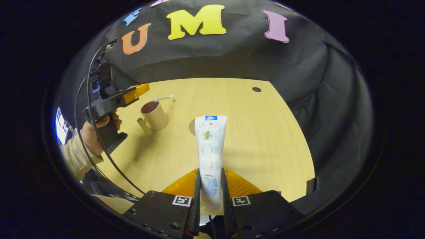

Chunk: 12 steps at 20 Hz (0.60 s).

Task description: Put the toothbrush and toothpaste on the desktop into the cup, then pick up the cup and place it on the coaster on the desktop.

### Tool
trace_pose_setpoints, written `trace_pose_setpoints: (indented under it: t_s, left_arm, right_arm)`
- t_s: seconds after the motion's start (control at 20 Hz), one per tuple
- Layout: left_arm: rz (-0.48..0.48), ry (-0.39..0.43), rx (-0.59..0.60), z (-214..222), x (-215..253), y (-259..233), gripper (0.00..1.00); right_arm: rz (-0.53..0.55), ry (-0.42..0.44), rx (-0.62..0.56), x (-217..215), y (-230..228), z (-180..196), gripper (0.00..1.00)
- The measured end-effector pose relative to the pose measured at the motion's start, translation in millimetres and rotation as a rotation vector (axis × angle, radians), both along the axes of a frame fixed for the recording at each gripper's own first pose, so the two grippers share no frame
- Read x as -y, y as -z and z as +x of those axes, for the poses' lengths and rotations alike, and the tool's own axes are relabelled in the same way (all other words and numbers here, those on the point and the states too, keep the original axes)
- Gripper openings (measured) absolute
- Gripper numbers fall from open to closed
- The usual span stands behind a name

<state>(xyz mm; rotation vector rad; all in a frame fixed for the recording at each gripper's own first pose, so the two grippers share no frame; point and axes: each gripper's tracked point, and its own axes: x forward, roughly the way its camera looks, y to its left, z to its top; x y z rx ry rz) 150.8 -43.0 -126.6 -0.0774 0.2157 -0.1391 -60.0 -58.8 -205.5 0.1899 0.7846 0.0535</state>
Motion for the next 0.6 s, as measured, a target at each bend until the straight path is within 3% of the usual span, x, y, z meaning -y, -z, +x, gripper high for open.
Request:
trace_pose_setpoints:
  t_s: [0.2, 0.25, 0.3, 0.4, 0.6]
  left_arm:
    - [0.024, -0.014, -0.036, 2, -3, 8, 0.51]
    - [0.03, -0.007, -0.035, 3, 0, 7, 0.45]
    - [0.036, -0.005, -0.035, 5, 3, 6, 0.6]
    - [0.035, 0.007, -0.043, 11, 14, 6, 0.68]
    - [0.066, -0.006, -0.066, 33, 42, 9, 0.75]
  right_arm:
    - [0.003, -0.011, -0.006, -4, 3, 7, 0.29]
    - [0.003, -0.019, -0.003, -6, 2, 9, 0.29]
    - [0.005, -0.022, 0.0, -6, 0, 11, 0.29]
    - [0.007, -0.024, 0.008, -4, -1, 14, 0.29]
    - [0.002, -0.024, 0.022, 10, -5, 23, 0.3]
